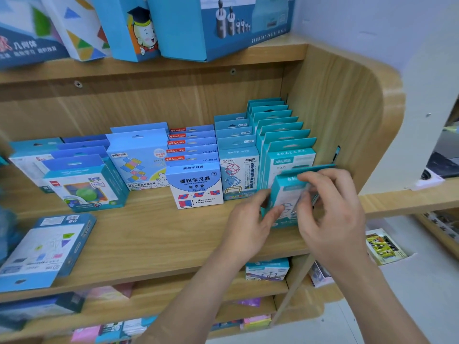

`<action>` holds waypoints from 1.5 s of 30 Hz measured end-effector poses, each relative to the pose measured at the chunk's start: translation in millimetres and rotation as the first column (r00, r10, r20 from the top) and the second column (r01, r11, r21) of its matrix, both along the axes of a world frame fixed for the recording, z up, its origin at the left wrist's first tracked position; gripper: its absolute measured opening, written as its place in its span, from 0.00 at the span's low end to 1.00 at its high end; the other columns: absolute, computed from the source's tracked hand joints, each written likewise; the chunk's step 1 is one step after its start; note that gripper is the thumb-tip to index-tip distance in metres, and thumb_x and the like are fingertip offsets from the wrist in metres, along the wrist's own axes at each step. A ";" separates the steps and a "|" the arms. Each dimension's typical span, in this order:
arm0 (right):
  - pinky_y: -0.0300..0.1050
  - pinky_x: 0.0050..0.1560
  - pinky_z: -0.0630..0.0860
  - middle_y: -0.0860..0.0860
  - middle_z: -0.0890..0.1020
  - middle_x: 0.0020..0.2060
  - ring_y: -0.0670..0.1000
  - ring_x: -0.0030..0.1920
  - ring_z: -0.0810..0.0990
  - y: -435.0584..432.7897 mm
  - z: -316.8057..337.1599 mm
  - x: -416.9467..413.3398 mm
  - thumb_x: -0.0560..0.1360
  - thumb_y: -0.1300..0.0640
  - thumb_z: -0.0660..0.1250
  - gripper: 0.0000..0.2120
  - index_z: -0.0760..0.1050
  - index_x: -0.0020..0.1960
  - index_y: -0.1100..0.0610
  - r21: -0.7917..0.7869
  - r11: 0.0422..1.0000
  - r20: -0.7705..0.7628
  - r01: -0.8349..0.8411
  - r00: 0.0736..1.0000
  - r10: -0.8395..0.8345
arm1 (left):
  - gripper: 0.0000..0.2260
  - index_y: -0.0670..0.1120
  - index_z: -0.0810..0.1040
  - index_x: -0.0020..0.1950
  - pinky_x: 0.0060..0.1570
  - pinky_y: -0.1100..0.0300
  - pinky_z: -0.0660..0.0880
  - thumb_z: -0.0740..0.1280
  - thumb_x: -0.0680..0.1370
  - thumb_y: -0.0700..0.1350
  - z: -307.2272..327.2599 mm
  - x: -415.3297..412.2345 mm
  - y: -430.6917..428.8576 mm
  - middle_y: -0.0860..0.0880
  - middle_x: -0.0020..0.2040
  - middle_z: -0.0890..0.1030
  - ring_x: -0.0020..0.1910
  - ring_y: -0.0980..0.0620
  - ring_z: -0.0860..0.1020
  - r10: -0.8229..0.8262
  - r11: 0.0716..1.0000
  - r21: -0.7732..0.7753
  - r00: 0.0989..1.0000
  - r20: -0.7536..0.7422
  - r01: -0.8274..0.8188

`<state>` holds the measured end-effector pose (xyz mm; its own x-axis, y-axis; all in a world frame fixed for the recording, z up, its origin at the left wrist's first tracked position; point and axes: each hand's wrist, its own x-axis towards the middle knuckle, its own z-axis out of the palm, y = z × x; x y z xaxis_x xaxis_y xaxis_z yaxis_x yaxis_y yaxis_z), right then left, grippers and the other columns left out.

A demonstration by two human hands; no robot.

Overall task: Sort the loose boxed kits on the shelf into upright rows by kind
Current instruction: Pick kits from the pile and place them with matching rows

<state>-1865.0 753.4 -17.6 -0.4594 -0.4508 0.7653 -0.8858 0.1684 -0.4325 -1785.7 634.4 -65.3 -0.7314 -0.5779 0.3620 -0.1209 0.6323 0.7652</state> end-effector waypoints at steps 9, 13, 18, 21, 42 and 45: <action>0.29 0.41 0.70 0.53 0.74 0.50 0.46 0.48 0.74 8.4 -7.7 3.2 0.78 0.52 0.56 0.16 0.76 0.55 0.61 0.052 0.998 0.034 -0.031 0.999 0.029 | 0.24 0.51 0.68 0.66 0.43 0.61 0.77 0.72 0.73 0.51 1.3 -7.7 -1.5 0.54 0.46 0.80 0.44 0.59 0.78 0.120 0.981 0.152 0.993 0.002 -0.119; 0.35 0.39 0.75 0.52 0.75 0.49 0.48 0.50 0.76 11.8 -16.9 6.6 0.76 0.58 0.60 0.10 0.75 0.55 0.60 0.076 0.996 0.073 -0.049 0.996 0.044 | 0.29 0.53 0.66 0.67 0.44 0.62 0.77 0.74 0.70 0.53 -4.9 -5.2 -0.2 0.55 0.49 0.80 0.47 0.59 0.77 0.131 0.984 0.118 0.991 0.017 -0.132; 0.33 0.40 0.76 0.47 0.76 0.50 0.45 0.55 0.75 10.0 -22.3 15.7 0.76 0.56 0.61 0.11 0.74 0.57 0.56 0.177 0.979 0.142 -0.102 0.987 0.077 | 0.24 0.53 0.67 0.67 0.42 0.64 0.76 0.71 0.73 0.52 -4.7 14.5 -0.7 0.56 0.52 0.76 0.47 0.58 0.75 0.134 0.987 0.089 0.991 -0.022 -0.131; 0.38 0.39 0.76 0.45 0.77 0.44 0.44 0.46 0.75 -1.6 -20.4 23.8 0.75 0.56 0.62 0.11 0.75 0.56 0.54 0.219 0.964 0.162 -0.149 0.980 0.115 | 0.15 0.52 0.73 0.62 0.39 0.69 0.74 0.68 0.76 0.47 1.6 43.2 -8.9 0.55 0.51 0.77 0.47 0.57 0.76 0.158 0.986 0.059 0.984 -0.075 -0.154; 0.40 0.60 0.68 0.45 0.75 0.59 0.48 0.60 0.72 -201.5 -42.1 225.2 0.74 0.56 0.65 0.19 0.72 0.65 0.50 0.534 0.620 0.259 -0.575 0.809 0.528 | 0.32 0.47 0.73 0.67 0.62 0.55 0.72 0.69 0.63 0.34 -17.9 360.3 -145.4 0.48 0.67 0.74 0.65 0.46 0.73 0.523 0.841 -0.449 0.663 0.535 -0.301; 0.47 0.67 0.67 0.46 0.69 0.67 0.50 0.68 0.66 -221.2 -52.6 246.8 0.72 0.60 0.66 0.28 0.67 0.70 0.48 0.613 0.504 0.281 -0.609 0.764 0.581 | 0.28 0.46 0.79 0.61 0.50 0.55 0.80 0.74 0.60 0.36 -29.9 372.7 -159.7 0.48 0.60 0.80 0.57 0.48 0.80 0.501 0.838 -0.485 0.702 0.506 -0.248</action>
